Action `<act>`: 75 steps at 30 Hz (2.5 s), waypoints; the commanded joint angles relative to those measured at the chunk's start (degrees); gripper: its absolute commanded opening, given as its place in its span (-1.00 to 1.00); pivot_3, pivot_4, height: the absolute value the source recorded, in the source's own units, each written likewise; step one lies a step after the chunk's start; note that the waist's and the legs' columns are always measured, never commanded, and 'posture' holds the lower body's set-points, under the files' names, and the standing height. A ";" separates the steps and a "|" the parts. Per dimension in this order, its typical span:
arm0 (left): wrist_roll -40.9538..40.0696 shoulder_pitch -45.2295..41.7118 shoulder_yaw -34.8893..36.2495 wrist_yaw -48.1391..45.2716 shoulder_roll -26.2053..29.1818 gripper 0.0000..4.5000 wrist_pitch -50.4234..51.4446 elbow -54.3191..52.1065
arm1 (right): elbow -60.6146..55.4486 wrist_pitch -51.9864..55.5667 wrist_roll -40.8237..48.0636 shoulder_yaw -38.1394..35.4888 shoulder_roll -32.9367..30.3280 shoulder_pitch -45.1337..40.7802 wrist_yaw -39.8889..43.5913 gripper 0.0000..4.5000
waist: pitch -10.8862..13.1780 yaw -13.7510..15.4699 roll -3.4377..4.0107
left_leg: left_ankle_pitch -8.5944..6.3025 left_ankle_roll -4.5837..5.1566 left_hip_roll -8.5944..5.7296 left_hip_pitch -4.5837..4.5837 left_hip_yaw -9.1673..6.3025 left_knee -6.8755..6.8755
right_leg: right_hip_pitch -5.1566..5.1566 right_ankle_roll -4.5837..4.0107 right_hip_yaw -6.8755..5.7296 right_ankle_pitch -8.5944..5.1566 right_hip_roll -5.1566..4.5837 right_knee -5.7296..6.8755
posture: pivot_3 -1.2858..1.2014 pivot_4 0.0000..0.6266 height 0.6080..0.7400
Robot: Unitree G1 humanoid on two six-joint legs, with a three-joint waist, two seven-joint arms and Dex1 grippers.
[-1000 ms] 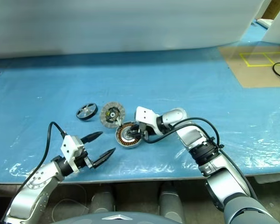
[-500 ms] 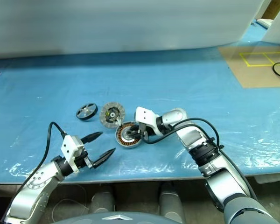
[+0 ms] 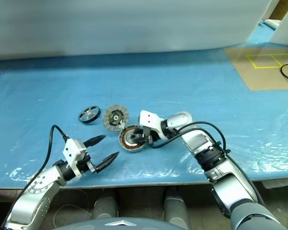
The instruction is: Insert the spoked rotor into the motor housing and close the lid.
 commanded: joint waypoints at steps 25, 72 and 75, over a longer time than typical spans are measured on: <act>0.45 -1.56 -0.29 -0.38 0.16 1.00 -1.67 1.38 | -2.42 8.23 10.04 -5.06 3.25 0.66 -2.17 -0.98 | 0.00 0.07 0.00 | 0.05 -0.09 0.00 0.03 -0.01 0.02 | 0.01 -0.01 0.00 0.01 0.00 0.04 | 0.03 -0.52 1.00; 1.22 -2.93 -0.90 0.11 -0.81 1.00 -1.33 1.93 | -0.03 11.28 8.70 -5.55 5.02 -0.53 -4.86 -0.98 | -0.01 0.05 -0.01 | 0.04 -0.09 0.01 0.19 -0.01 0.01 | 0.14 -0.01 0.01 0.01 0.00 0.03 | 0.03 -0.52 1.00; 1.21 -3.00 -0.90 0.06 -0.77 1.00 -1.27 1.95 | 0.41 9.46 6.82 -4.22 4.58 -0.31 -5.46 -0.98 | -0.01 0.07 -0.01 | 0.05 -0.09 0.00 0.19 -0.01 0.01 | 0.14 -0.01 0.01 0.01 0.00 0.03 | 0.03 -0.52 1.00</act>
